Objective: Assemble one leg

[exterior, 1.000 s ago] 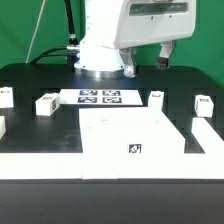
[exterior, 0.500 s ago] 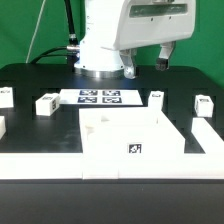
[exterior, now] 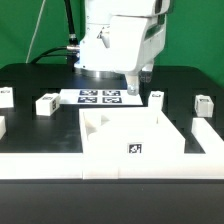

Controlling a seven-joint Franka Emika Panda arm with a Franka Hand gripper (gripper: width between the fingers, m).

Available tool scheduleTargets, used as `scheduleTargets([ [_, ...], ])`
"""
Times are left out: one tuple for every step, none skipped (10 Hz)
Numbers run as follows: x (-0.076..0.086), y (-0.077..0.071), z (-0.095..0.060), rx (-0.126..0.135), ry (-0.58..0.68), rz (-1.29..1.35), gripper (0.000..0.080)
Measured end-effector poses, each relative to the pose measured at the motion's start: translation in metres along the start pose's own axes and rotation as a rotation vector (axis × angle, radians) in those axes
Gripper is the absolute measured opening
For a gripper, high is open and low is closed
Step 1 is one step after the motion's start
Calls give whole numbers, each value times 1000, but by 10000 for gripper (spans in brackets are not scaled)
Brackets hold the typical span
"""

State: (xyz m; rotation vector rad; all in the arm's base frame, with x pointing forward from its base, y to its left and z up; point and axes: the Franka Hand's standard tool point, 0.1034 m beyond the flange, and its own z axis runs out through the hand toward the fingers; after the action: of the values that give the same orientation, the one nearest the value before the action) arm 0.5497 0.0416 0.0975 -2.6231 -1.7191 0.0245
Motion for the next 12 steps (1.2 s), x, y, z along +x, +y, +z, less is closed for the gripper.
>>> scheduleTargets([
  [0, 0, 0, 0, 0, 1, 650],
  [0, 0, 0, 0, 0, 1, 650],
  [0, 0, 0, 0, 0, 1, 650],
  [0, 0, 1, 0, 0, -2, 650],
  [-5, -2, 4, -12, 7, -139, 650],
  [-8, -12, 11, 3, 1, -250, 650],
  [-7, -18, 14, 6, 3, -325, 650],
  [-7, -19, 17, 12, 2, -362, 650],
  [-8, -19, 17, 12, 1, -353, 650],
  [-8, -19, 17, 12, 1, -352, 650],
  [-9, -19, 17, 12, 1, -352, 650],
  [-9, -19, 17, 12, 1, -351, 650],
])
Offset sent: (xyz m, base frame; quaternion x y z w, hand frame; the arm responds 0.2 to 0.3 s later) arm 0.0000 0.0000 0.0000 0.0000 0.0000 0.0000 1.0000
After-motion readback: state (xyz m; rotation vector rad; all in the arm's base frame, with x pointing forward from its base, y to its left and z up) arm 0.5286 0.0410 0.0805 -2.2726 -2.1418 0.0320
